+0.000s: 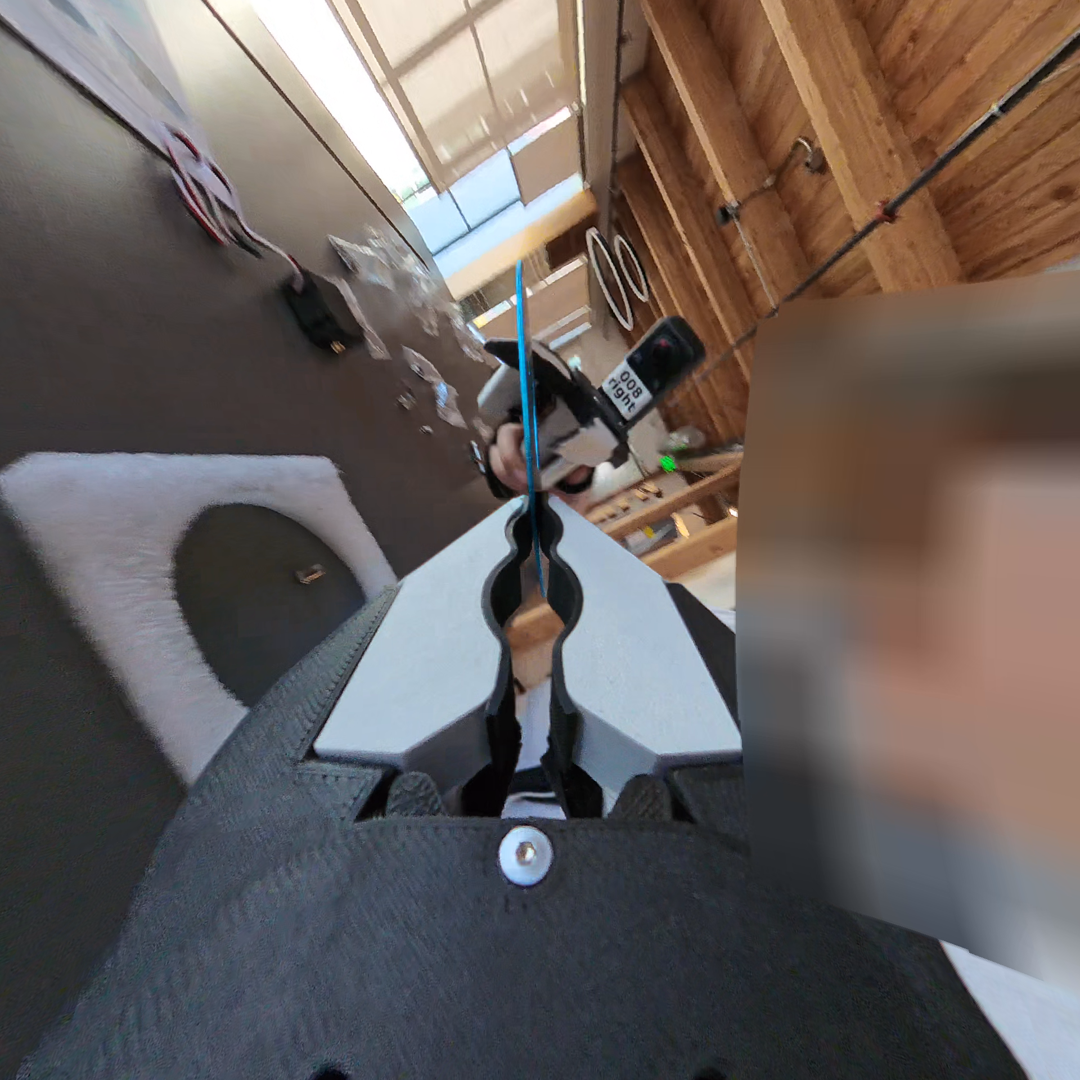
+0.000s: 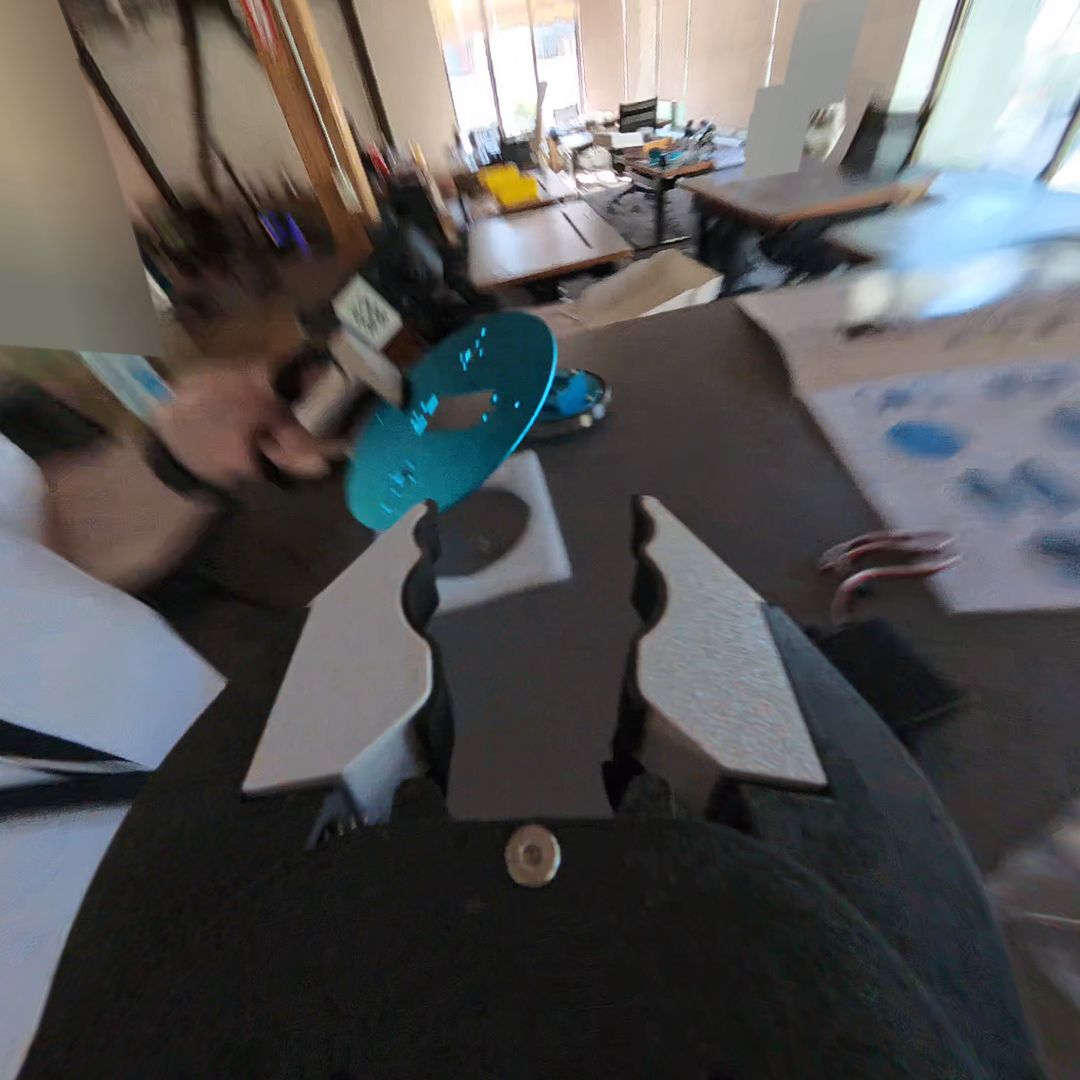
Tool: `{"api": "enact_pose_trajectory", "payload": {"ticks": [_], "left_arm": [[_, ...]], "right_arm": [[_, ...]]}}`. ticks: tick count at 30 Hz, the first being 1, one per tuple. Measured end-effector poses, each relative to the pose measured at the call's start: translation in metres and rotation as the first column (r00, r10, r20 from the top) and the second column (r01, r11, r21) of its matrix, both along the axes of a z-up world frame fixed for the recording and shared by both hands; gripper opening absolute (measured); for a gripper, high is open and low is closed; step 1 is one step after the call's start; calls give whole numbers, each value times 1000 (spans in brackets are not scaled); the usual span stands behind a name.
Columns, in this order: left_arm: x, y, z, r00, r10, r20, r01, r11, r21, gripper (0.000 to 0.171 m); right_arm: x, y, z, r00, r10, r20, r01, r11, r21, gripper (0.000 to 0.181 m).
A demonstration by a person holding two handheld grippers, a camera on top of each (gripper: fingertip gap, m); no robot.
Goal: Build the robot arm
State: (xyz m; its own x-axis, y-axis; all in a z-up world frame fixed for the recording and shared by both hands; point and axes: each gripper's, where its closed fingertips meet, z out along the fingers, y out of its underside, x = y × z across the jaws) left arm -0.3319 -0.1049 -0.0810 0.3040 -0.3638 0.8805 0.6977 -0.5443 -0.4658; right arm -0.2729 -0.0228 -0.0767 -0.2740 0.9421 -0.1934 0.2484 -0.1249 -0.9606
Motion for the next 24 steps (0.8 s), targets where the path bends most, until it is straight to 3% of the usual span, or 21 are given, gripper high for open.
{"api": "enact_pose_trajectory", "payload": {"ticks": [1, 3, 5, 10, 12, 14, 16, 18, 20, 23, 24], "left_arm": [[-7, 1, 0, 999, 41, -22, -41, 999, 9, 0], [-21, 2, 0, 992, 114, -55, -113, 993, 23, 0], [-30, 3, 1, 982, 166, -94, -163, 986, 42, 0], [-30, 10, 1, 959, 207, -195, -199, 978, 63, 0], [-23, 11, -3, 967, 186, -172, -180, 982, 48, 0], [-19, 8, -8, 973, 180, -143, -178, 984, 25, 0], [-15, 3, -14, 980, 158, -121, -160, 987, -3, 2], [-16, -1, -18, 979, 180, -98, -184, 983, -29, 16], [-17, -6, -20, 977, 201, -74, -205, 978, -46, 26], [-22, -11, -27, 966, 246, -84, -252, 966, -61, 22], [-22, -13, -26, 966, 247, -76, -251, 967, -48, 9]], "right_arm": [[-2, 5, 5, 1000, 2, -5, -3, 986, -169, 77], [-10, 15, 11, 999, 3, -34, -16, 926, -376, 74], [-26, 17, 2, 999, 34, 36, -13, 882, -472, 60], [-58, -20, -7, 936, 335, 109, -172, 705, -689, 36], [-61, -26, -7, 911, 406, 70, -215, 613, -760, 1], [-60, -28, -12, 882, 467, 72, -189, 488, -852, 0], [-60, -30, -21, 856, 510, 85, -155, 411, -898, 0], [-65, -31, -29, 848, 519, 103, -120, 377, -918, 0], [-70, -34, -34, 840, 531, 109, -126, 387, -914, 0], [-70, -38, -32, 831, 549, 91, -136, 358, -924, 0], [-69, -39, -32, 827, 556, 89, -135, 349, -927, 0]]}}
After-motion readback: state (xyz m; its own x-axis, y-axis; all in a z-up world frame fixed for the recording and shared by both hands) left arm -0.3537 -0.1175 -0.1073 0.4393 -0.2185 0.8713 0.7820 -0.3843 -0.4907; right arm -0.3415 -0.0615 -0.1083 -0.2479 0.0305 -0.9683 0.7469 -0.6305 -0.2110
